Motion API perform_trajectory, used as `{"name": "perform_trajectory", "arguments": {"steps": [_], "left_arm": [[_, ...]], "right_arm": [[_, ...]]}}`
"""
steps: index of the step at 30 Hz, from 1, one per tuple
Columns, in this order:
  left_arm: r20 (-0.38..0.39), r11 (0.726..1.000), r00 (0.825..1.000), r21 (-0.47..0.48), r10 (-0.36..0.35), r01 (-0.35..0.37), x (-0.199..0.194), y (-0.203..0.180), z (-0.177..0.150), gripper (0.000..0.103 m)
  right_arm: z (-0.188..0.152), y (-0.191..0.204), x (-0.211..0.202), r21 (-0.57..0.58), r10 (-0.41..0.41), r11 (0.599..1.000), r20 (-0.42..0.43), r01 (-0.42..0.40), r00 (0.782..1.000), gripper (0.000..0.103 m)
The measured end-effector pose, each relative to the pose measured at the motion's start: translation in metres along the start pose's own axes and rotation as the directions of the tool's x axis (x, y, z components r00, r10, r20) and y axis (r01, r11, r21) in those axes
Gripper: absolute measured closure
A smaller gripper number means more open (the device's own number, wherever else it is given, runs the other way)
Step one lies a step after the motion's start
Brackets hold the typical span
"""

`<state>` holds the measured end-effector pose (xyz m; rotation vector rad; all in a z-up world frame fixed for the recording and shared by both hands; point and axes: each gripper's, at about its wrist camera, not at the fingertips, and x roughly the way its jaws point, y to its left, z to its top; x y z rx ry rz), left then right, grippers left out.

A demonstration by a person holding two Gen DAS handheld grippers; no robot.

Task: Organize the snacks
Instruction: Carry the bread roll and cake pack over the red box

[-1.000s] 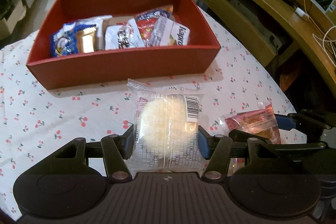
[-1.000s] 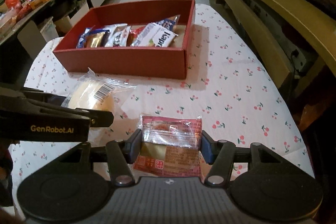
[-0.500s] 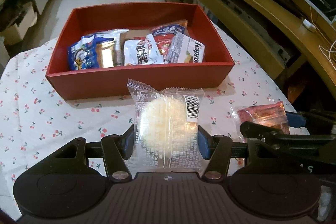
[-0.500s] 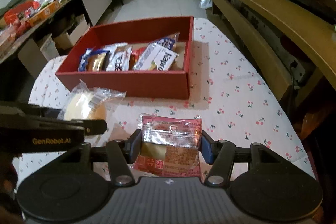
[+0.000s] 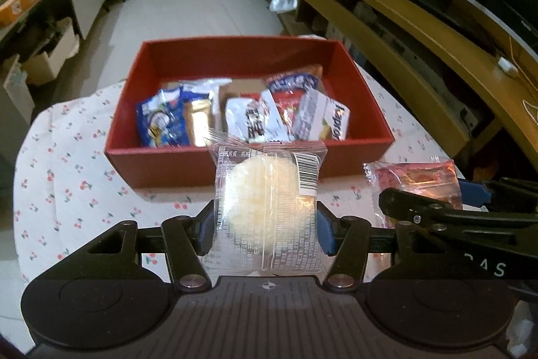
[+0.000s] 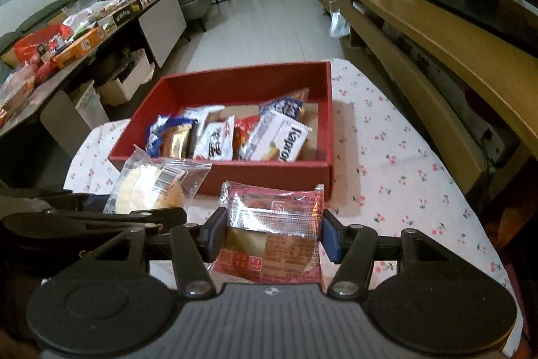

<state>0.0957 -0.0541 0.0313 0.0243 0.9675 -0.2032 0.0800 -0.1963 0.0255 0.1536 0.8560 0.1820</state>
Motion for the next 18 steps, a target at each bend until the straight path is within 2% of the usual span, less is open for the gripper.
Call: {"name": "perform_trajectory", "arguments": {"steps": [18], "left_arm": [[0.077, 0.998, 0.995, 0.0, 0.057, -0.057, -0.001, 0.006, 0.038, 0.04]], "right_arm": [[0.034, 0.005, 0.007, 0.034, -0.013, 0.999, 0.09, 0.01, 0.996, 0.038]]}}
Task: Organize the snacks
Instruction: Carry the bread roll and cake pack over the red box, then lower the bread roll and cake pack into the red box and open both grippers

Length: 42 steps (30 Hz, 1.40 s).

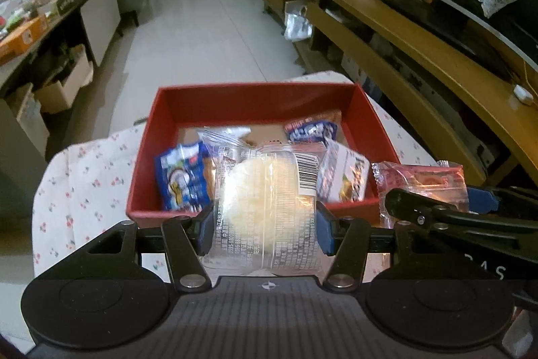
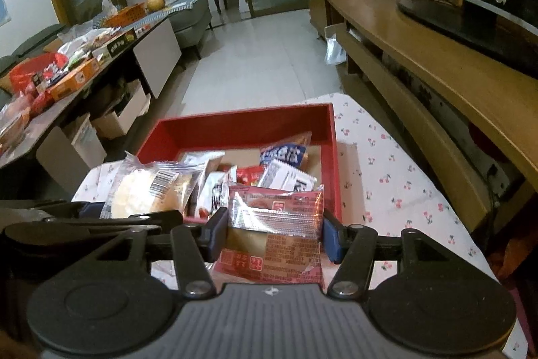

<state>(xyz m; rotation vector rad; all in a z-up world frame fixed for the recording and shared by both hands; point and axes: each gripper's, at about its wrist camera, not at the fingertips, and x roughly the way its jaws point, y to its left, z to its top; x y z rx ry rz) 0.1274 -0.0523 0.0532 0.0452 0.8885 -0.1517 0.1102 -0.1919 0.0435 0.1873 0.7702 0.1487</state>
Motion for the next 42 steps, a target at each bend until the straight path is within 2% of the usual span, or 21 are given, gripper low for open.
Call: {"name": "perform_trajectory", "arguments": {"steps": [20, 36, 42], "left_arm": [[0.012, 0.999, 0.999, -0.026, 0.048, -0.047, 0.03, 0.008, 0.036, 0.04], [-0.092, 0.995, 0.993, -0.068, 0.072, -0.078, 0.085, 0.024, 0.04, 0.04], [-0.111, 0.995, 0.991, -0.07, 0.07, -0.078, 0.089, 0.024, 0.038, 0.036]], "right_arm": [[0.035, 0.003, 0.035, 0.004, -0.032, 0.999, 0.034, 0.032, 0.999, 0.038], [0.046, 0.001, 0.102, -0.021, -0.035, 0.999, -0.065, 0.034, 0.997, 0.038], [0.046, -0.004, 0.114, -0.012, -0.047, 0.999, -0.094, 0.046, 0.994, 0.034]]}}
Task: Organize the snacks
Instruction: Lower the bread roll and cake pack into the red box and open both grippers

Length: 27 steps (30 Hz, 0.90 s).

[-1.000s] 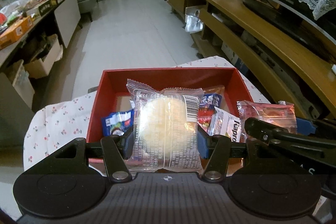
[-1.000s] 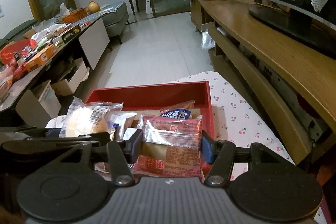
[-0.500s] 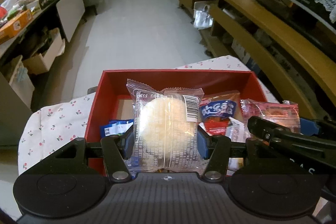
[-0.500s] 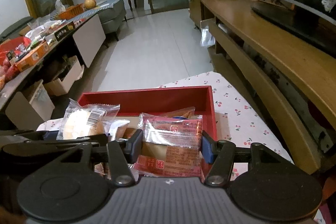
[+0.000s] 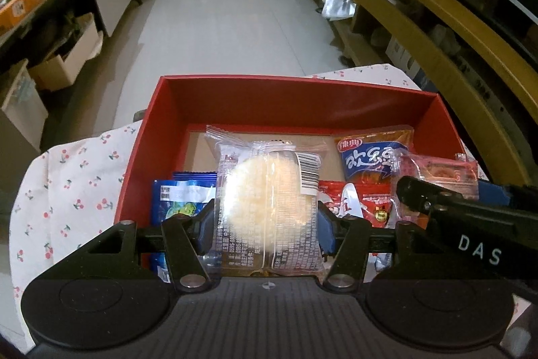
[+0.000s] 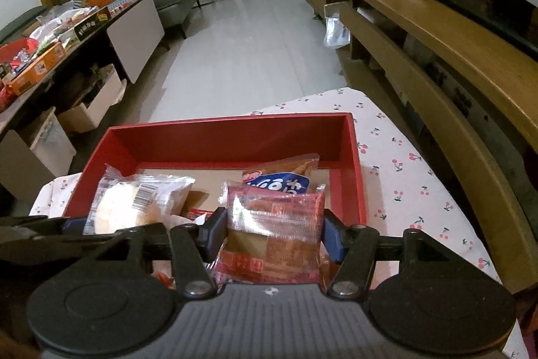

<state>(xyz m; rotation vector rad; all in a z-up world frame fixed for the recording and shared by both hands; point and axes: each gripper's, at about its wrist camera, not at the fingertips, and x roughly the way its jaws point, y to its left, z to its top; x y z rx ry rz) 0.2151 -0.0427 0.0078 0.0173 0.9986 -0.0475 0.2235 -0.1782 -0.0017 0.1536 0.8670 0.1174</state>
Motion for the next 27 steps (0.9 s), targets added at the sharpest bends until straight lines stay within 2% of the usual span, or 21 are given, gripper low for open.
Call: {"name": "perform_trajectory", "arguments": {"steps": [7, 9, 17, 21, 24, 27], "left_arm": [[-0.002, 1.0, 1.0, -0.017, 0.007, -0.007, -0.004, 0.003, -0.002, 0.028], [0.002, 1.0, 1.0, -0.023, 0.01, -0.01, -0.006, 0.005, -0.001, 0.024], [0.031, 0.999, 0.999, -0.041, 0.024, -0.023, -0.026, 0.007, -0.005, 0.018], [0.066, 0.998, 0.997, -0.056, 0.03, -0.026, -0.039, 0.01, -0.011, 0.011], [0.092, 0.997, 0.994, -0.058, 0.064, -0.058, -0.049, 0.011, -0.018, 0.002], [0.115, 0.991, 0.985, -0.038, 0.129, -0.125, -0.059, 0.008, -0.025, 0.0]], "right_arm": [[0.001, 0.003, -0.004, -0.011, -0.02, 1.0, 0.003, 0.02, 1.0, 0.033], [0.002, 0.003, -0.007, -0.015, -0.024, 1.0, 0.013, 0.024, 1.0, 0.03], [-0.002, 0.004, -0.026, -0.012, -0.023, 1.0, 0.031, 0.024, 0.999, 0.027], [-0.007, 0.007, -0.04, -0.012, -0.014, 1.0, 0.043, 0.014, 0.999, 0.026], [-0.012, 0.007, -0.052, -0.013, -0.011, 1.0, 0.053, 0.012, 0.999, 0.025], [-0.02, 0.006, -0.062, -0.008, -0.011, 1.0, 0.057, 0.012, 0.998, 0.025]]}}
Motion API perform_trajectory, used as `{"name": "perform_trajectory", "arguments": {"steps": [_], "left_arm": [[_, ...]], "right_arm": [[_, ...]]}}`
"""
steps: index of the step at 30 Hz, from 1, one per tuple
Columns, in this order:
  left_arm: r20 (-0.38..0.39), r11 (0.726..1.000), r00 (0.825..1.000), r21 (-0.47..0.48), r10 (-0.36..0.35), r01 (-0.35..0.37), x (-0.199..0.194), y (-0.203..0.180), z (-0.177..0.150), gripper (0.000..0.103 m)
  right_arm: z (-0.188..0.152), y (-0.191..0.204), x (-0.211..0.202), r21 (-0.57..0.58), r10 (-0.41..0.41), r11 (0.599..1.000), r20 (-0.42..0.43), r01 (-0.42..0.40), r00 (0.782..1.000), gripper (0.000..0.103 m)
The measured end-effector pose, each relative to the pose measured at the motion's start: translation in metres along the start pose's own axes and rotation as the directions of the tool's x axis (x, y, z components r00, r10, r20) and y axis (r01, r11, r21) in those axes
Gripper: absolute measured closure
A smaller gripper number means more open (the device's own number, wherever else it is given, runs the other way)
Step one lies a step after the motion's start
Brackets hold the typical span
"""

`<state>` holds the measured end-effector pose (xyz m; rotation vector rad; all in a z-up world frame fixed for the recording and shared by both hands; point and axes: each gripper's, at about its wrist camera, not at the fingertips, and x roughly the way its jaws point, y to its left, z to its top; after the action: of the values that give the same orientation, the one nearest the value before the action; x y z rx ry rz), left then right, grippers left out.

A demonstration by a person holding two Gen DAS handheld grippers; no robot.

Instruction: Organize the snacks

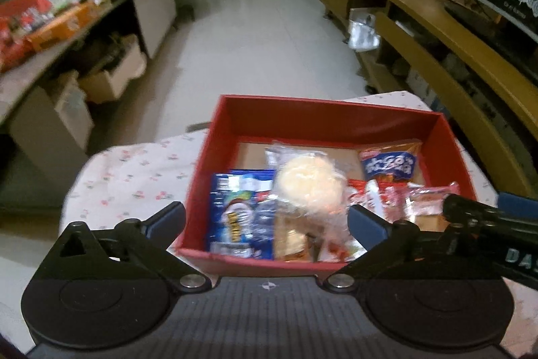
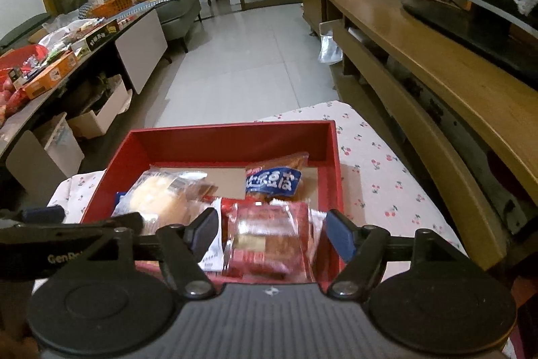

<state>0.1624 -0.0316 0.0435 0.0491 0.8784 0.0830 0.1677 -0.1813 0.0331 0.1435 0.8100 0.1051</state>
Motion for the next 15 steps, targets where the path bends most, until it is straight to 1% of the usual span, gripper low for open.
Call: {"name": "perform_trajectory", "arguments": {"steps": [4, 8, 10, 13, 15], "left_arm": [[0.018, 0.997, 0.997, 0.046, 0.069, -0.07, -0.013, -0.003, -0.009, 0.0], [0.021, 0.983, 0.989, 0.107, 0.148, -0.15, -0.017, -0.01, -0.022, 0.0], [0.011, 0.985, 0.991, 0.106, 0.133, -0.134, -0.018, -0.01, -0.029, 0.0], [-0.021, 0.995, 0.997, 0.072, 0.075, -0.073, -0.022, -0.006, -0.037, 0.0], [-0.027, 0.996, 0.997, 0.067, 0.069, -0.067, -0.024, -0.006, -0.042, 0.0]], "right_arm": [[-0.01, -0.003, -0.016, 0.017, 0.014, 1.0, 0.002, -0.014, 1.0, 0.024], [-0.018, -0.006, -0.029, 0.029, 0.011, 1.0, 0.011, -0.012, 1.0, 0.023], [-0.023, -0.007, -0.03, 0.032, 0.006, 0.999, 0.0, -0.006, 1.0, 0.023], [-0.033, -0.008, -0.032, 0.03, 0.003, 1.0, -0.026, -0.003, 1.0, 0.023], [-0.041, -0.007, -0.034, 0.024, 0.001, 1.0, -0.039, -0.001, 0.999, 0.023]]}}
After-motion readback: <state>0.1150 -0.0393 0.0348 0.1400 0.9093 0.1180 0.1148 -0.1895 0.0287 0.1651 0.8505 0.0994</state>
